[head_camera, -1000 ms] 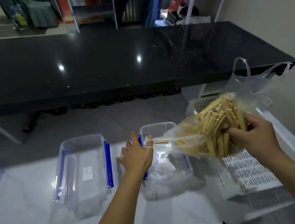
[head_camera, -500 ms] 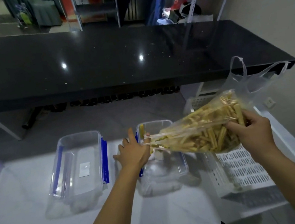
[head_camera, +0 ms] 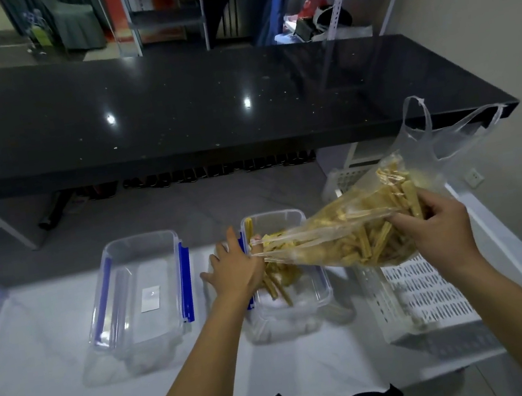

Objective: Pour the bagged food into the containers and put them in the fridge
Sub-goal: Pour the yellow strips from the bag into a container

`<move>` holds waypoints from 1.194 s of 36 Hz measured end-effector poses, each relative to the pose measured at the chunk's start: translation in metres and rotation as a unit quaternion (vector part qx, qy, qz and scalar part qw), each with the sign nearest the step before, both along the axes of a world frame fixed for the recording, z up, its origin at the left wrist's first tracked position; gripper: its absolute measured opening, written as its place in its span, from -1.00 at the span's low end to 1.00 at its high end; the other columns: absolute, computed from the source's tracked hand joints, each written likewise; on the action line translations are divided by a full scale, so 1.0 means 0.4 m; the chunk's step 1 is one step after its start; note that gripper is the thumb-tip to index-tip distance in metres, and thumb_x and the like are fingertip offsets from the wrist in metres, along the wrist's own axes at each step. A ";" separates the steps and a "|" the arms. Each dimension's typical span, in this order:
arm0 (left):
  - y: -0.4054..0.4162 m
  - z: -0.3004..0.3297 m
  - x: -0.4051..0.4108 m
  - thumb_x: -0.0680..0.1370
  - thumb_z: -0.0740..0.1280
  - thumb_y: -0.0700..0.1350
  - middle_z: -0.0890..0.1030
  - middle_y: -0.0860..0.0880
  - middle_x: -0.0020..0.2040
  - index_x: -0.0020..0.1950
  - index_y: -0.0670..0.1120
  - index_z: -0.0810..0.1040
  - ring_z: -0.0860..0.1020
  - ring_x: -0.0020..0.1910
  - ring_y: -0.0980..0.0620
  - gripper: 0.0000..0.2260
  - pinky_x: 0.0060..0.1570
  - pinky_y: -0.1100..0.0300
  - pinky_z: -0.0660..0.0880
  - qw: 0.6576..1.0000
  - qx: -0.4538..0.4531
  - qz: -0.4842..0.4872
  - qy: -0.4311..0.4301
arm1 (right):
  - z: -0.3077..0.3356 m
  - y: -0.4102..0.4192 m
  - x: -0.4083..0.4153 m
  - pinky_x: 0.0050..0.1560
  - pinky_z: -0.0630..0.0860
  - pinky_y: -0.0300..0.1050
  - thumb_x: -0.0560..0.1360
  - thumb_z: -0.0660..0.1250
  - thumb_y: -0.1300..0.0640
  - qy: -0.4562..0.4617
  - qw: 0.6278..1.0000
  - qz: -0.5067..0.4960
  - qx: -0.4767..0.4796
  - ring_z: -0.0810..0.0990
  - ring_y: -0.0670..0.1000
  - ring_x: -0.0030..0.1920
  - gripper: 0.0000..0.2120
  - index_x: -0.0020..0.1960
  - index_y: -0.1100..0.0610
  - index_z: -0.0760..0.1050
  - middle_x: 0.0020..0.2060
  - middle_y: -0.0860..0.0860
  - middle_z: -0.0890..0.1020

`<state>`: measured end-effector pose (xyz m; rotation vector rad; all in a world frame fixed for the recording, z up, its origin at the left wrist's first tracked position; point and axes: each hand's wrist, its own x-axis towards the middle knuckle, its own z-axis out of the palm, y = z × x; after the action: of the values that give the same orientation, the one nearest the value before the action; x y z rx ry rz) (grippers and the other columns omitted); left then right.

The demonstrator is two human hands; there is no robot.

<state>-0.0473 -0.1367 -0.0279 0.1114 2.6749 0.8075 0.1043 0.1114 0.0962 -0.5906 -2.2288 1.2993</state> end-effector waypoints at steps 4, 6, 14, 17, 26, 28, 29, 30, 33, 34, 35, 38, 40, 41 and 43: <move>0.001 0.003 -0.004 0.58 -0.02 0.40 0.09 -0.15 0.63 0.62 0.12 -0.13 0.12 0.57 -0.28 -0.30 0.43 -0.44 0.02 1.000 0.000 -0.007 -0.001 | 0.000 0.003 0.004 -0.25 0.62 -0.14 0.40 0.50 0.23 0.010 1.000 -0.017 -0.003 0.64 -0.11 -0.25 -0.81 -0.09 -0.05 0.67 -0.27 -0.07 0.68; 0.002 0.004 -0.002 0.58 -0.01 0.38 0.08 -0.15 0.63 0.62 0.12 -0.13 0.11 0.57 -0.29 -0.31 0.43 -0.45 0.03 1.000 -0.007 -0.010 -0.001 | 0.003 0.002 0.005 -0.27 0.62 -0.16 0.39 0.50 0.22 0.009 1.000 -0.013 0.001 0.62 -0.14 -0.27 -0.81 -0.10 -0.05 0.66 -0.28 -0.07 0.67; 0.004 0.009 0.000 0.59 0.00 0.36 0.08 -0.15 0.63 0.61 0.14 -0.11 0.09 0.57 -0.28 -0.33 0.43 -0.44 0.01 1.000 -0.003 -0.007 -0.009 | 0.011 -0.003 0.010 -0.34 0.57 -0.28 0.41 0.48 0.24 0.008 1.000 -0.004 -0.005 0.67 -0.12 -0.27 -0.75 -0.06 -0.10 0.67 -0.27 -0.08 0.69; 0.001 0.015 0.001 0.59 -0.01 0.37 0.02 -0.16 0.64 0.61 0.14 -0.14 0.05 0.58 -0.28 -0.32 0.44 -0.44 -0.01 1.000 0.013 0.003 -0.016 | 0.014 -0.006 0.012 -0.33 0.61 -0.23 0.41 0.49 0.23 0.000 1.000 0.005 0.001 0.68 -0.09 -0.25 -0.74 -0.07 -0.13 0.67 -0.25 -0.06 0.69; -0.018 0.072 -0.006 0.63 0.08 0.26 -0.14 -0.12 0.64 0.61 0.17 -0.20 0.01 0.59 -0.30 -0.34 0.44 -0.39 0.11 0.999 0.050 0.009 -0.020 | 0.029 0.005 -0.002 -0.29 0.66 -0.14 0.38 0.50 0.18 0.014 1.000 0.011 0.007 0.70 -0.01 -0.21 -0.75 -0.06 -0.15 0.68 -0.23 -0.04 0.71; -0.020 0.077 -0.001 0.62 0.03 0.32 -0.14 -0.11 0.65 0.61 0.18 -0.19 0.00 0.59 -0.29 -0.35 0.45 -0.39 0.10 0.998 0.059 0.005 -0.018 | 0.032 0.008 -0.011 -0.28 0.68 -0.06 0.39 0.50 0.18 0.015 1.000 0.008 0.005 0.71 0.00 -0.22 -0.79 -0.06 -0.11 0.67 -0.23 -0.02 0.71; -0.022 0.079 0.002 0.62 0.02 0.33 -0.14 -0.11 0.65 0.61 0.18 -0.18 0.00 0.59 -0.29 -0.35 0.45 -0.39 0.10 0.998 0.067 0.005 -0.019 | 0.033 0.006 -0.014 -0.30 0.68 -0.06 0.40 0.50 0.18 0.013 1.000 0.010 0.006 0.71 -0.01 -0.22 -0.79 -0.07 -0.11 0.67 -0.23 -0.02 0.70; -0.024 0.081 0.003 0.63 0.02 0.32 -0.13 -0.12 0.65 0.62 0.18 -0.18 -0.01 0.59 -0.28 -0.36 0.45 -0.38 0.10 0.997 0.069 0.006 -0.020 | 0.033 0.001 -0.017 -0.32 0.66 -0.09 0.41 0.49 0.20 0.011 1.000 0.016 0.007 0.71 -0.03 -0.23 -0.78 -0.07 -0.11 0.67 -0.23 -0.03 0.71; -0.034 0.076 0.004 0.65 0.06 0.25 -0.11 -0.13 0.65 0.62 0.17 -0.18 -0.02 0.59 -0.28 -0.37 0.46 -0.36 0.11 0.999 0.048 0.003 -0.009 | 0.032 -0.002 -0.012 -0.32 0.66 -0.11 0.41 0.49 0.23 0.013 1.000 0.022 0.012 0.71 -0.05 -0.23 -0.76 -0.08 -0.12 0.67 -0.24 -0.03 0.70; -0.035 0.074 0.005 0.64 0.05 0.26 -0.11 -0.13 0.65 0.62 0.18 -0.17 -0.03 0.59 -0.27 -0.37 0.46 -0.37 0.11 0.999 0.047 0.000 -0.002 | 0.034 0.000 -0.012 -0.29 0.68 -0.06 0.41 0.49 0.21 0.018 1.000 0.017 0.010 0.71 -0.03 -0.22 -0.78 -0.08 -0.10 0.67 -0.23 -0.02 0.70; -0.034 0.074 0.008 0.64 0.03 0.29 -0.10 -0.12 0.65 0.62 0.18 -0.17 -0.03 0.60 -0.26 -0.38 0.46 -0.37 0.11 0.999 0.050 -0.004 0.002 | 0.036 0.003 -0.012 -0.26 0.69 -0.02 0.41 0.49 0.19 0.020 1.000 0.011 0.009 0.71 -0.01 -0.21 -0.80 -0.07 -0.09 0.67 -0.23 -0.01 0.70; -0.032 0.078 0.014 0.62 -0.02 0.33 -0.09 -0.11 0.65 0.62 0.19 -0.14 -0.03 0.60 -0.25 -0.38 0.46 -0.37 0.09 0.998 0.058 -0.004 0.002 | 0.038 0.005 -0.011 -0.23 0.70 0.02 0.42 0.48 0.20 0.011 1.000 0.014 0.017 0.71 0.00 -0.19 -0.79 -0.06 -0.11 0.67 -0.22 -0.01 0.70; -0.033 0.079 0.014 0.62 -0.02 0.34 -0.09 -0.12 0.65 0.62 0.18 -0.15 -0.02 0.60 -0.26 -0.37 0.46 -0.37 0.08 0.999 0.037 -0.010 0.005 | 0.040 0.009 -0.007 -0.21 0.70 0.04 0.42 0.49 0.20 0.006 1.000 0.014 0.020 0.71 0.01 -0.17 -0.77 -0.07 -0.14 0.67 -0.21 -0.01 0.71; -0.030 0.079 0.015 0.61 -0.03 0.36 -0.08 -0.12 0.65 0.61 0.19 -0.15 -0.02 0.60 -0.26 -0.36 0.46 -0.37 0.07 0.999 0.030 -0.017 0.009 | 0.042 0.013 -0.007 -0.21 0.69 0.03 0.42 0.49 0.19 0.013 1.000 0.006 0.015 0.71 0.00 -0.17 -0.76 -0.08 -0.16 0.67 -0.21 -0.03 0.71; -0.019 0.081 0.020 0.61 -0.02 0.35 -0.07 -0.11 0.65 0.61 0.20 -0.13 -0.02 0.60 -0.24 -0.37 0.46 -0.38 0.05 0.998 0.045 -0.029 0.016 | 0.043 0.019 -0.008 -0.21 0.69 -0.03 0.43 0.49 0.18 0.026 0.999 -0.016 0.009 0.70 -0.04 -0.17 -0.75 -0.10 -0.19 0.66 -0.21 -0.06 0.70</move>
<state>-0.0393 -0.1444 0.0045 0.2266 2.6522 0.9154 0.1010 0.1191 0.1134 -0.5767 -2.1778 1.2620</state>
